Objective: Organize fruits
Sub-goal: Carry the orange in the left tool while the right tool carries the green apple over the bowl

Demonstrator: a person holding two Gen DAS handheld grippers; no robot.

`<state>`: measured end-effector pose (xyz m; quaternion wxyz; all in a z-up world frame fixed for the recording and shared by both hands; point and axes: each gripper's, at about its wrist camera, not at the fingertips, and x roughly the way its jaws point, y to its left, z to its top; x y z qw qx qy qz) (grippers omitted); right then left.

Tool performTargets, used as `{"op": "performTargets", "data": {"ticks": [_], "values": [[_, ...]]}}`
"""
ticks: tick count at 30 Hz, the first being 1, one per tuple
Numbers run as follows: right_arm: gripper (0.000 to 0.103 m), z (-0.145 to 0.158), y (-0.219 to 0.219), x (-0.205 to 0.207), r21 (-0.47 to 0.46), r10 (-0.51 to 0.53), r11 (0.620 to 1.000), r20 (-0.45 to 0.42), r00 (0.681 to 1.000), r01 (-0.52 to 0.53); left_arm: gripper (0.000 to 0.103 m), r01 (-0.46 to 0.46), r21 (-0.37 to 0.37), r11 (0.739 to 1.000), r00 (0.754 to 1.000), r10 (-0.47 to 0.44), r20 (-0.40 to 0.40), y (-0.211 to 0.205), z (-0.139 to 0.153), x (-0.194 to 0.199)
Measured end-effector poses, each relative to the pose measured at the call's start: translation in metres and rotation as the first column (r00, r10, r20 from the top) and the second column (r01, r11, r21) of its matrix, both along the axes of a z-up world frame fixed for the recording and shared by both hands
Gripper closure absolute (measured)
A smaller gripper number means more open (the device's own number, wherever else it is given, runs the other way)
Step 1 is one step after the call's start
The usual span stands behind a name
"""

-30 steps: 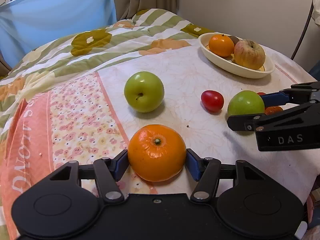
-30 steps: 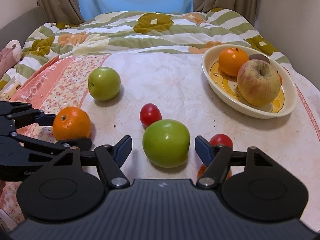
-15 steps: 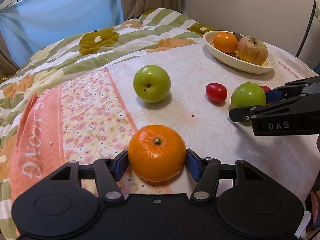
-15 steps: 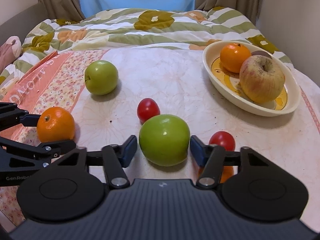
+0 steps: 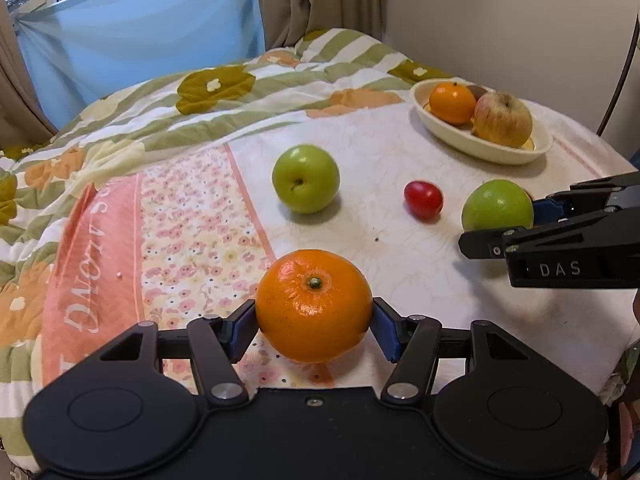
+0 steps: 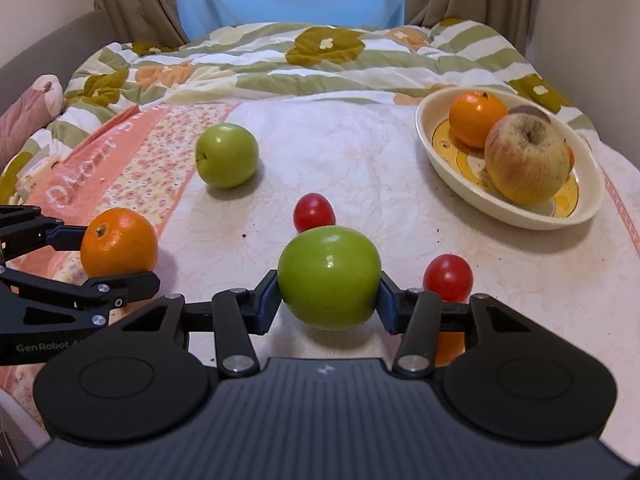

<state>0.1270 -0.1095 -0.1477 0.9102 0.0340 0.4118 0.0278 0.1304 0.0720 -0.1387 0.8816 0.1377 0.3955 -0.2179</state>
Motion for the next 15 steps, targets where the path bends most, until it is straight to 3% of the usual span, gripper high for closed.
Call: {"op": "performTargets", "data": {"ticks": [15], "values": [[0.039,0.064,-0.044,-0.040,0.011,0.014,1.000,0.072,0.997,-0.015,0.039,-0.036,-0.038,0.999,0.996,0.038,0.078,-0.039,0.066,-0.025]]}}
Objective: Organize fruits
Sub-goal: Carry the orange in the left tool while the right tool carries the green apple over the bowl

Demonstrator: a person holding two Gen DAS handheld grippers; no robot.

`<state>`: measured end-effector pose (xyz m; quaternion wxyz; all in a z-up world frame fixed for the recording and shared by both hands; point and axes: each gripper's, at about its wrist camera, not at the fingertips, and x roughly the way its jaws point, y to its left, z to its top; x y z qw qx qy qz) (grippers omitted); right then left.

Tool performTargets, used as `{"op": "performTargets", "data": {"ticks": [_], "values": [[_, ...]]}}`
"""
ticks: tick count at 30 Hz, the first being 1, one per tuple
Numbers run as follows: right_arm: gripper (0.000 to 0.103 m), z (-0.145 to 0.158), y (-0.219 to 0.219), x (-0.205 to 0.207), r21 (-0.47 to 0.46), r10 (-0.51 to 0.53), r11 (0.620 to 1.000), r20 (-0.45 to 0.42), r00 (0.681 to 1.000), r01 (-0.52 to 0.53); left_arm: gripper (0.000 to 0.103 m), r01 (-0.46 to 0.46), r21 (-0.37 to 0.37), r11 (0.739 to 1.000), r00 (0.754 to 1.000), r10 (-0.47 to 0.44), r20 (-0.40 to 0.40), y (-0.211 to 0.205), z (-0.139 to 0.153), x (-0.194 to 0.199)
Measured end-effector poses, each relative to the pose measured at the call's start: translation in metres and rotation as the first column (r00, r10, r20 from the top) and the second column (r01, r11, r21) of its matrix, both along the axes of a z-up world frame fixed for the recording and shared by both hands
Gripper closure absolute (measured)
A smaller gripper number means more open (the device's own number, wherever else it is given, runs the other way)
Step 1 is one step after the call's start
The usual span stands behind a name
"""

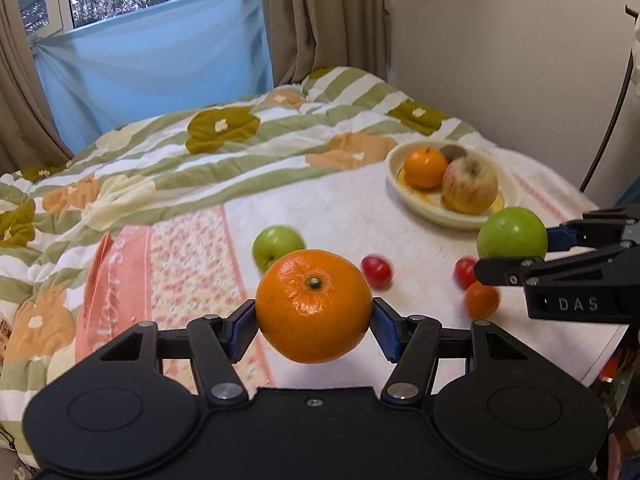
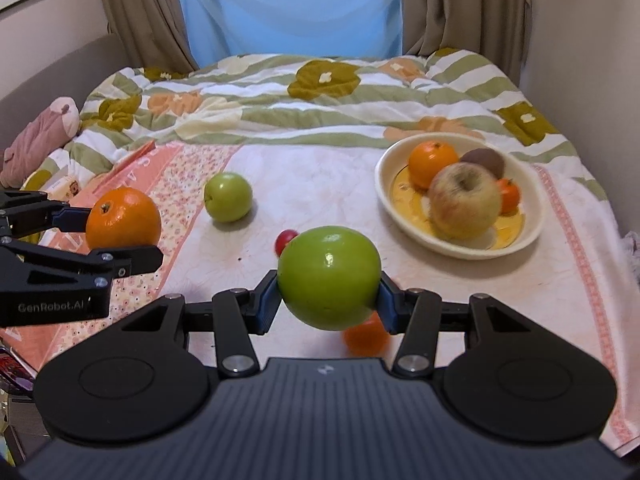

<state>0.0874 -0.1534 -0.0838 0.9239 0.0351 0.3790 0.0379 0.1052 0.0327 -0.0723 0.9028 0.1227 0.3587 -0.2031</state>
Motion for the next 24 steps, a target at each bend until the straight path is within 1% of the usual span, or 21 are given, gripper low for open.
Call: {"op": "performTargets", "data": {"ticks": [9,13,18,24], "values": [[0.039,0.036,-0.056,-0.014,-0.015,0.011,1.000,0.050,0.999,-0.010,0.039,0.003,-0.027,1.000,0.999,-0.002,0.055,-0.061,0.036,-0.007],[0.039,0.050,-0.086,-0.012,-0.021,0.019,1.000,0.074,0.997,-0.018,0.039,0.006,-0.034,0.999,0.997,-0.004,0.076,-0.090,0.045,-0.007],[0.039,0.056,-0.125,-0.001,-0.012,0.019,1.000,0.078,0.997,-0.018,0.039,0.013,-0.052,0.999,0.997,-0.010,0.075,-0.123,0.045,0.003],[0.039,0.049,-0.163,0.024,-0.013,0.041,0.999,0.061,0.997,-0.040,0.039,0.011,-0.046,0.999,0.998,-0.008,0.057,-0.160,0.033,0.027]]}}
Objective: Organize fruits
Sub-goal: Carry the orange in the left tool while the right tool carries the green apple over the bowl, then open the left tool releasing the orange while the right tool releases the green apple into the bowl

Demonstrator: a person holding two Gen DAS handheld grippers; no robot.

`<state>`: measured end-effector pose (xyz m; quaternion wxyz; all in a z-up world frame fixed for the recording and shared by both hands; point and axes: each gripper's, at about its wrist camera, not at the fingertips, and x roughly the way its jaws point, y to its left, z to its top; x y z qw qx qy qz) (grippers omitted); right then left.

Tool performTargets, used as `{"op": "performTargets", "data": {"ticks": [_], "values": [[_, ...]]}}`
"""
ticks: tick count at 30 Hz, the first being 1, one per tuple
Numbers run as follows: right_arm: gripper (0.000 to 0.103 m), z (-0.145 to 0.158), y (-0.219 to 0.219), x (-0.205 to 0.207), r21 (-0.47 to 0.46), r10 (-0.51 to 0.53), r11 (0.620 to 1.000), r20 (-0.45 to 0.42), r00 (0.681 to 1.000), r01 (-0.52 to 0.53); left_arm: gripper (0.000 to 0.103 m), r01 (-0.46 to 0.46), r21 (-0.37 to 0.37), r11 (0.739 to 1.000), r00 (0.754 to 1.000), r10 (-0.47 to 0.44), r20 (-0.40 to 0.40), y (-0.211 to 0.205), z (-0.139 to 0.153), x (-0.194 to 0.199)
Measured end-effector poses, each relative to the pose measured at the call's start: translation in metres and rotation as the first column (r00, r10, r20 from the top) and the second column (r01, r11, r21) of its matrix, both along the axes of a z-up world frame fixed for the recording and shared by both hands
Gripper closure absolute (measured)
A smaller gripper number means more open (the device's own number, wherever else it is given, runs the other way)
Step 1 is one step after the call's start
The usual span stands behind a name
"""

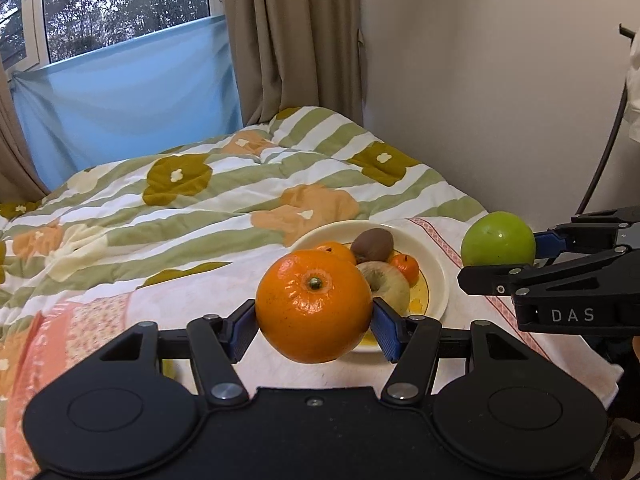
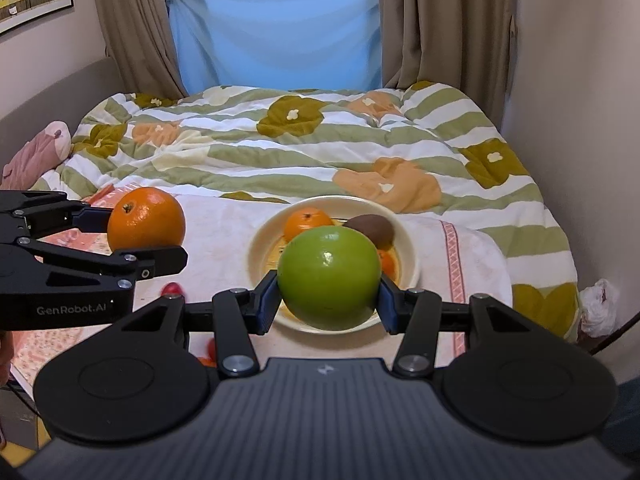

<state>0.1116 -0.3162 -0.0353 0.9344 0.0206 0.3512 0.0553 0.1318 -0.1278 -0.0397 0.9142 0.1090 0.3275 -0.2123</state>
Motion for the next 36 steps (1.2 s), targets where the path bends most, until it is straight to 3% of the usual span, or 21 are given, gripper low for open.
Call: {"op": "performTargets", "data": {"ticks": [14,20,21,23,25,36], "values": [[0.039,-0.046,-0.045,0.063,0.001,0.076,0.997,-0.035,0.996,-0.076,0.039,-0.060,0.031,0.998,0.996,0.061,-0.057,-0.037,-0.055,0.083],[0.039,-0.063,-0.053,0.077,0.013,0.105,0.994,-0.053,0.993,-0.105,0.037,-0.097,0.036,0.995,0.991,0.100,-0.094,-0.040,-0.070,0.100],[0.039,-0.065,-0.055,0.078,0.015,0.108,0.994,-0.054,0.993,-0.107,0.036,-0.102,0.033,0.994,0.990,0.105,-0.095,-0.040,-0.070,0.101],[0.039,-0.067,-0.057,0.081,0.021,0.112,0.994,-0.057,0.992,-0.111,0.010,-0.111,0.035,0.993,0.990,0.113,-0.084,-0.041,-0.067,0.101],[0.039,-0.069,-0.058,0.082,0.025,0.116,0.993,-0.059,0.991,-0.115,0.003,-0.110,0.032,0.993,0.993,0.111,-0.050,-0.041,-0.061,0.096],[0.039,-0.076,-0.064,0.091,0.035,0.179,0.983,-0.050,0.983,-0.178,0.002,-0.114,0.077,0.990,0.993,0.117,-0.034,-0.040,-0.052,0.070]]}}
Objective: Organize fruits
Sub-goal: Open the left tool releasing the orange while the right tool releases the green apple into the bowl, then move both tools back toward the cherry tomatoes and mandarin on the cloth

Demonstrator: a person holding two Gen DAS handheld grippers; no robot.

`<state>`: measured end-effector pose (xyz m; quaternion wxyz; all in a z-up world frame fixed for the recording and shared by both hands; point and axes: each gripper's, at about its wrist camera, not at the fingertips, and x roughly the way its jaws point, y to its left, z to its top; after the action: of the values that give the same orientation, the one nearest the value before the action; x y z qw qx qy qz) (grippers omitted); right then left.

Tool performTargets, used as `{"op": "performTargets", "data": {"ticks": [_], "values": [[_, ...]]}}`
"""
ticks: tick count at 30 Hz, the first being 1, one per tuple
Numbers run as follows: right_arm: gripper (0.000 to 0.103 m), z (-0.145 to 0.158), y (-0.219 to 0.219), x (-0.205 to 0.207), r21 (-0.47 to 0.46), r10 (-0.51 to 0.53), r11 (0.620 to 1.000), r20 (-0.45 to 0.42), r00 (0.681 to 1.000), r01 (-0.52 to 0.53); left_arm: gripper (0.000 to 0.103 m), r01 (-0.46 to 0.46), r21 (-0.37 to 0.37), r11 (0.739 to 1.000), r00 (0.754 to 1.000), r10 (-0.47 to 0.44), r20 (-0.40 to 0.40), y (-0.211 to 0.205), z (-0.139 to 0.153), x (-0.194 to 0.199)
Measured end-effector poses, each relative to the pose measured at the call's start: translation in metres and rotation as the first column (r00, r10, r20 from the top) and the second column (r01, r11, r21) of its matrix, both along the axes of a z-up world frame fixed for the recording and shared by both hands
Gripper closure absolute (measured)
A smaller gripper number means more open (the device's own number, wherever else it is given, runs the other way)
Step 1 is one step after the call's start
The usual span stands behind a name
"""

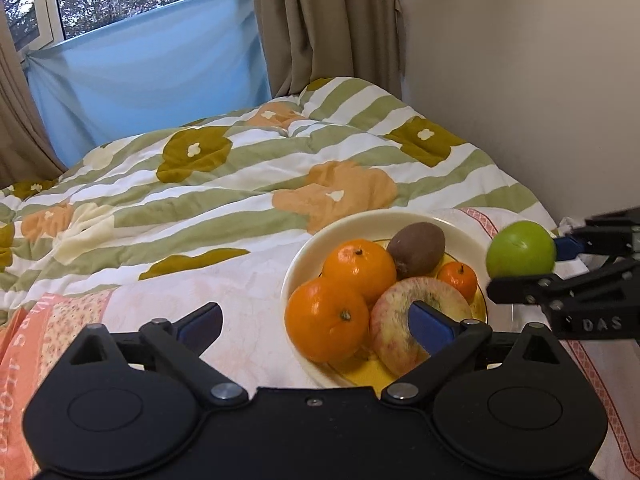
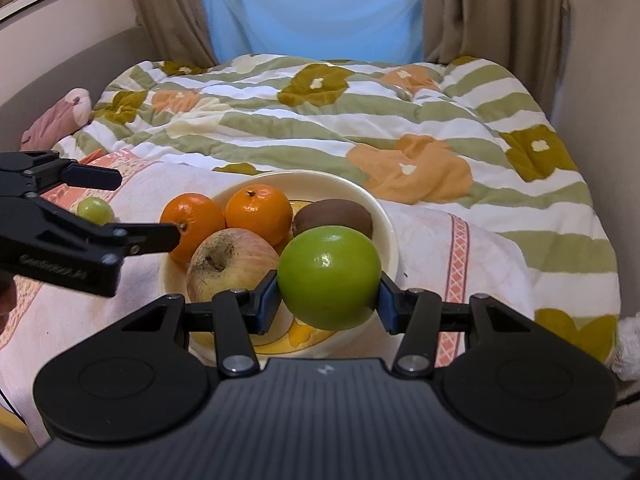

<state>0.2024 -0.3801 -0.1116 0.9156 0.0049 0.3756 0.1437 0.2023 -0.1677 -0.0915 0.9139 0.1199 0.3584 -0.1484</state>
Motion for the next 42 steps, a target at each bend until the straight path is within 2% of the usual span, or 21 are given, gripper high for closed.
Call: {"op": "performTargets", "data": {"ticks": [7,10,11,12,20,26,34,42], "values": [[0.039,-0.010,0.003,0.008,-0.010,0.049,0.999,0.003,0.999,-0.049,0.002,-0.010,-0.002,1.000,1.000,0.010,-0.004,0.003,-0.001,-0.003],[0.035,-0.013,0.004,0.008,-0.009,0.062,0.998,0.011,0.998,-0.061,0.002,-0.011,0.001,1.000,1.000,0.011,-0.007,0.004,-0.001,-0.004],[0.023,-0.012,0.004,0.006,-0.008,0.064,0.998,0.021,0.998,-0.064,0.002,-0.012,0.003,1.000,1.000,0.012,-0.009,0.004,-0.002,-0.004],[0.000,-0.011,0.004,0.006,-0.008,0.069,0.998,0.021,0.997,-0.069,0.002,-0.013,0.005,1.000,1.000,0.013,-0.012,0.004,-0.002,-0.004],[0.000,-0.004,0.007,0.000,-0.032,0.073,0.997,0.013,0.997,-0.073,0.002,-0.030,0.000,1.000,0.999,0.030,-0.017,0.007,0.004,-0.009],[0.000,0.013,0.010,-0.010,-0.049,0.070,0.997,0.044,0.997,-0.068,0.002,-0.045,0.000,0.999,0.999,0.045,0.007,0.013,0.020,-0.020],[0.000,0.046,0.019,-0.035,-0.063,0.077,0.995,0.080,0.994,-0.072,0.002,-0.100,-0.035,0.994,0.994,0.102,0.048,0.041,0.053,-0.051],[0.000,0.074,0.032,-0.063,-0.059,0.059,0.997,0.108,0.992,-0.053,0.002,-0.117,-0.037,0.992,0.988,0.120,0.095,0.073,0.075,-0.088]]}}
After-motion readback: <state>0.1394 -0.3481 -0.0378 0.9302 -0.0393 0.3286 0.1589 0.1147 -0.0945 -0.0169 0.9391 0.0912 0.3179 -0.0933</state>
